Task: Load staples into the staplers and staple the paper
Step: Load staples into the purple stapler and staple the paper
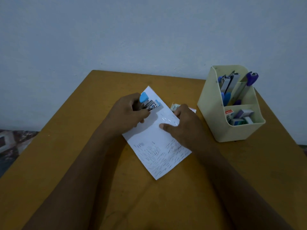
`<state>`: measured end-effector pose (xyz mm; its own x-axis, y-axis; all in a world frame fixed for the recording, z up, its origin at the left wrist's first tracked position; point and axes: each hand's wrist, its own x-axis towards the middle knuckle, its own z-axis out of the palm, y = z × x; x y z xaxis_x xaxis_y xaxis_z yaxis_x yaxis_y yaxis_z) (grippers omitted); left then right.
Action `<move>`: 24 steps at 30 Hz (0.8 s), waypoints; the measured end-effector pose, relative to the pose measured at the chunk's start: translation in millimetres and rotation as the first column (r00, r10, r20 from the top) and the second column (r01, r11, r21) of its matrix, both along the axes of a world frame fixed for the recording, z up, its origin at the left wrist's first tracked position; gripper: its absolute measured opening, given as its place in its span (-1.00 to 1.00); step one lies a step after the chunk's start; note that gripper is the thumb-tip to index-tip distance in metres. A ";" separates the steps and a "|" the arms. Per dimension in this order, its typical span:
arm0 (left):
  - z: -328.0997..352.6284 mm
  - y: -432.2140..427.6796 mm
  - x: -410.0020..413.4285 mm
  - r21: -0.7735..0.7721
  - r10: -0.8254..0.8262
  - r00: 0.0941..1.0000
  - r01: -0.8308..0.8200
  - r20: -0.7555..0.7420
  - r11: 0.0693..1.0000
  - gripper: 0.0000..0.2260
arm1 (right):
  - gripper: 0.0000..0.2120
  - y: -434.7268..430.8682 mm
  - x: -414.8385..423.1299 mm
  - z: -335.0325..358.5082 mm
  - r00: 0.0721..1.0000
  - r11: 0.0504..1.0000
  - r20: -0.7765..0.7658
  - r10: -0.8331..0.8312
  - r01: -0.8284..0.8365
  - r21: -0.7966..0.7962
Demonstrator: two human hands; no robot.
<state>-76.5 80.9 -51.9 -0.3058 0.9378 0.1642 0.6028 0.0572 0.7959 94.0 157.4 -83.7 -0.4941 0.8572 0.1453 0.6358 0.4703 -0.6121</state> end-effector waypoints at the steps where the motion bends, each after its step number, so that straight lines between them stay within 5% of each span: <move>1: 0.3 -0.1 -1.0 0.011 0.002 1.000 -0.002 -0.005 1.000 -0.88 | -0.62 0.6 2.3 2.3 1.000 1.000 -0.025 -0.008 0.007 -0.021; 10: 2.4 -9.3 -17.8 0.031 0.030 0.998 -0.029 -0.059 0.999 -0.83 | -0.81 20.8 21.3 12.3 0.865 0.961 -0.470 -0.177 0.049 -0.272; 24: 2.6 -15.7 -35.5 -0.119 -0.001 0.992 -0.014 -0.124 0.993 -0.84 | -0.80 20.5 18.4 7.8 0.823 0.969 -0.542 -0.170 0.040 -0.244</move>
<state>-112.0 65.1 -49.4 -0.2960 0.9511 0.0881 0.6952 0.1513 0.7027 112.4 177.9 -75.9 -0.2901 0.9407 0.1758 0.1948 0.2379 -0.9515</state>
